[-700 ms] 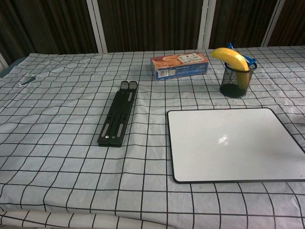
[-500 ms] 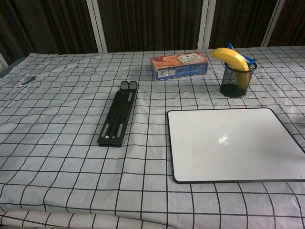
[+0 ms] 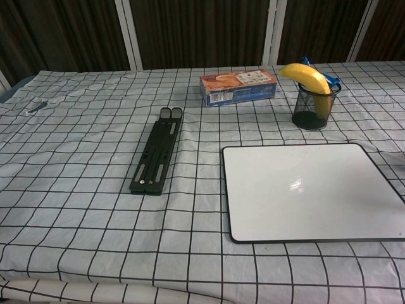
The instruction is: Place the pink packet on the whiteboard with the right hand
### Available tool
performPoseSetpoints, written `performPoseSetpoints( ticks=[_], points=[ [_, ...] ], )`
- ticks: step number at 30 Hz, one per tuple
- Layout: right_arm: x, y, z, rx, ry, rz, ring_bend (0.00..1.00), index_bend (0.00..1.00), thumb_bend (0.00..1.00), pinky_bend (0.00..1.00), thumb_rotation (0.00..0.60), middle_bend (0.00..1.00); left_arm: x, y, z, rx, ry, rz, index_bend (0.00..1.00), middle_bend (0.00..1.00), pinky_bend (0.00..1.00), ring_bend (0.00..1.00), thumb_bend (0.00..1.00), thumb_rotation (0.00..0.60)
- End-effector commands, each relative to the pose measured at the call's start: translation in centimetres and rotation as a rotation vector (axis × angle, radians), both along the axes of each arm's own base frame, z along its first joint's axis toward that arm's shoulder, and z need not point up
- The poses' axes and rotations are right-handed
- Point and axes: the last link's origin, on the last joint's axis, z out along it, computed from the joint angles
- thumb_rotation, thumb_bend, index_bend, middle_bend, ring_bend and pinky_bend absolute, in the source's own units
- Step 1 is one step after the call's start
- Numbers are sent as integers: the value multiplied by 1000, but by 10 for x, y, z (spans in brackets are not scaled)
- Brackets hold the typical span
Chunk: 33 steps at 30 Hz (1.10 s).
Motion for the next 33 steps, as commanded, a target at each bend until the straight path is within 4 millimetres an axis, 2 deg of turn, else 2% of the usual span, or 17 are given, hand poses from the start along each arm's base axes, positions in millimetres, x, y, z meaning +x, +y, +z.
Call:
performPoseSetpoints(
  ticks=[1,7,12,16,21,25,29,33],
  points=[
    [0,0,1,-13,2,7,0,409,132,0,600,0,0,0,0,-1,1,0,0,0,0,0,405,600],
    [6,0,9,-51,-19,22,0,404,132,0,600,0,0,0,0,-2,0,0,0,0,0,0,406,600],
    [27,-9,19,-85,-43,83,0,376,132,0,600,0,0,1,-1,-4,1,2,0,0,0,0,405,600],
    [48,-21,17,-83,-45,124,0,351,132,0,600,0,0,1,-1,-4,1,1,0,0,0,0,406,600],
    [92,-45,-1,-70,-38,219,0,328,132,0,600,0,0,1,0,-2,0,3,0,0,0,0,406,600],
    [123,-53,-27,-35,-15,288,0,323,133,0,600,0,0,1,1,1,-2,4,0,0,0,0,406,600],
    [141,-53,-49,3,34,331,0,311,132,0,600,0,0,0,1,1,1,-2,0,0,0,0,406,600],
    [150,-50,-63,20,54,341,0,280,132,0,600,0,0,0,0,-1,3,-4,0,0,0,0,406,600]
  ],
)
